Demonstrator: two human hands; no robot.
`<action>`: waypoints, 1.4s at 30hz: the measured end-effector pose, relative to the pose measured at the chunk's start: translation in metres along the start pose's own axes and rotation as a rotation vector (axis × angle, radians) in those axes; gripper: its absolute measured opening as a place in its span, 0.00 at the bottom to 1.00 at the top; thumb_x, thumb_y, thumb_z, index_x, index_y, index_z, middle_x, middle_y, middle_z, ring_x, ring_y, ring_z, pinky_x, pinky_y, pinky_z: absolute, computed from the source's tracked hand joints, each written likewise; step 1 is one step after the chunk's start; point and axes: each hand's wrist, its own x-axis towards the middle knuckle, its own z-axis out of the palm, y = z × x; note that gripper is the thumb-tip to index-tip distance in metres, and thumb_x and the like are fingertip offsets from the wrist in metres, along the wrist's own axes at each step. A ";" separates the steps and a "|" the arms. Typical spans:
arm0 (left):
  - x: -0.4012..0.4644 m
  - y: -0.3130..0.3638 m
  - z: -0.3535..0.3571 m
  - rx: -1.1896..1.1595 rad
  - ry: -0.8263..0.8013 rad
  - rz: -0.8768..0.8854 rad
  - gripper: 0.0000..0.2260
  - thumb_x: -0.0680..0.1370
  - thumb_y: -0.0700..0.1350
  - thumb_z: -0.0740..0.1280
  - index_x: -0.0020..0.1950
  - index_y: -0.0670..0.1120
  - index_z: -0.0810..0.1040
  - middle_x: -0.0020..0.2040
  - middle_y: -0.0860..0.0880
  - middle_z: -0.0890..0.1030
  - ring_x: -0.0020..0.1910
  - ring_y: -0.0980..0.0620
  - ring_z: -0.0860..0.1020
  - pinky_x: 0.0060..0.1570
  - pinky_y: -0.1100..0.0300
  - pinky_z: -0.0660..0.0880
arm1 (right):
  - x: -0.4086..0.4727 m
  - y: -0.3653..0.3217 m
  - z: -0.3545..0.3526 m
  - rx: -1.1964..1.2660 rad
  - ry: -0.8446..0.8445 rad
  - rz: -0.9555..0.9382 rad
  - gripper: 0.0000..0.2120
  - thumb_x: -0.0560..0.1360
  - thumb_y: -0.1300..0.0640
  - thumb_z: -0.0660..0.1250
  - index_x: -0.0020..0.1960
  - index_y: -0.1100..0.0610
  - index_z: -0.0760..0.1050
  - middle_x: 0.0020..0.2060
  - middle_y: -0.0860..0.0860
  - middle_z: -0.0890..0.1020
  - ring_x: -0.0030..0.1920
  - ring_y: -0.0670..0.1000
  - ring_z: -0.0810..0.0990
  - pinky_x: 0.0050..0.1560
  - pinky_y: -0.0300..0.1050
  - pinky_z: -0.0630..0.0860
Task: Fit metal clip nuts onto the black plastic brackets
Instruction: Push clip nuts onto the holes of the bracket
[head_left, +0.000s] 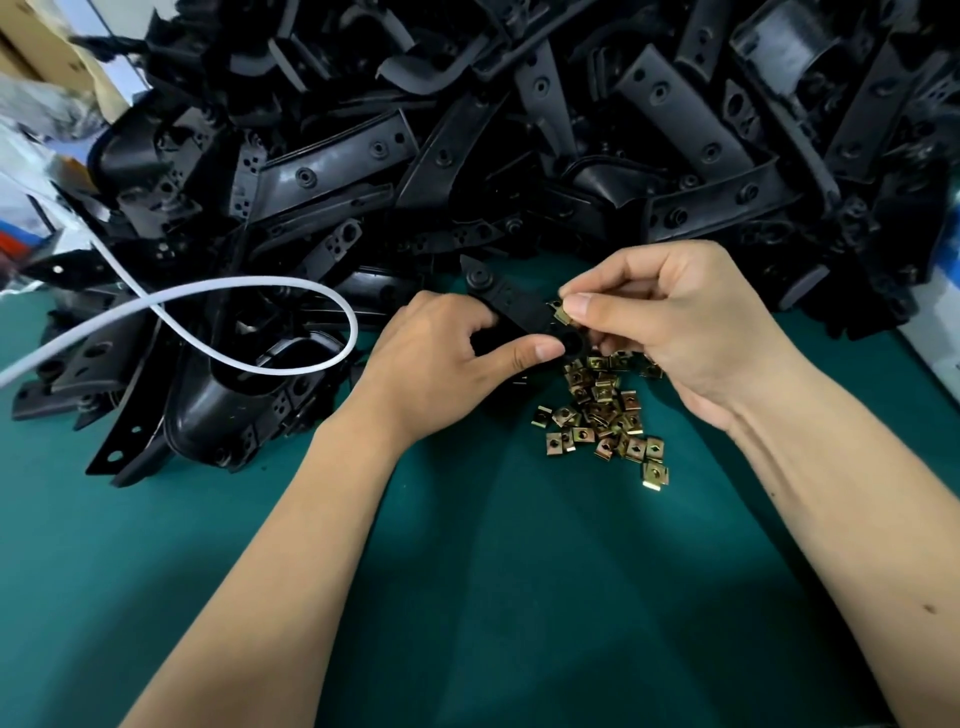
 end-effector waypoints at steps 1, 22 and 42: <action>0.000 0.001 0.000 0.010 0.013 0.007 0.33 0.72 0.75 0.63 0.35 0.44 0.79 0.31 0.49 0.80 0.33 0.47 0.79 0.37 0.45 0.76 | 0.000 0.001 0.001 -0.002 0.015 -0.015 0.04 0.74 0.66 0.76 0.46 0.59 0.86 0.39 0.58 0.87 0.36 0.50 0.81 0.37 0.39 0.78; -0.001 0.003 0.001 0.017 0.050 0.004 0.31 0.72 0.75 0.62 0.32 0.46 0.76 0.27 0.50 0.76 0.29 0.50 0.75 0.31 0.50 0.71 | -0.002 0.002 0.010 0.120 0.081 0.032 0.03 0.75 0.67 0.74 0.46 0.61 0.85 0.37 0.52 0.86 0.38 0.49 0.82 0.33 0.39 0.79; -0.001 0.002 0.002 0.062 0.068 -0.008 0.35 0.72 0.76 0.61 0.30 0.43 0.69 0.24 0.48 0.70 0.25 0.49 0.68 0.28 0.52 0.66 | -0.003 0.004 0.008 0.056 0.051 0.044 0.03 0.74 0.64 0.76 0.48 0.58 0.86 0.40 0.58 0.87 0.37 0.52 0.83 0.34 0.40 0.80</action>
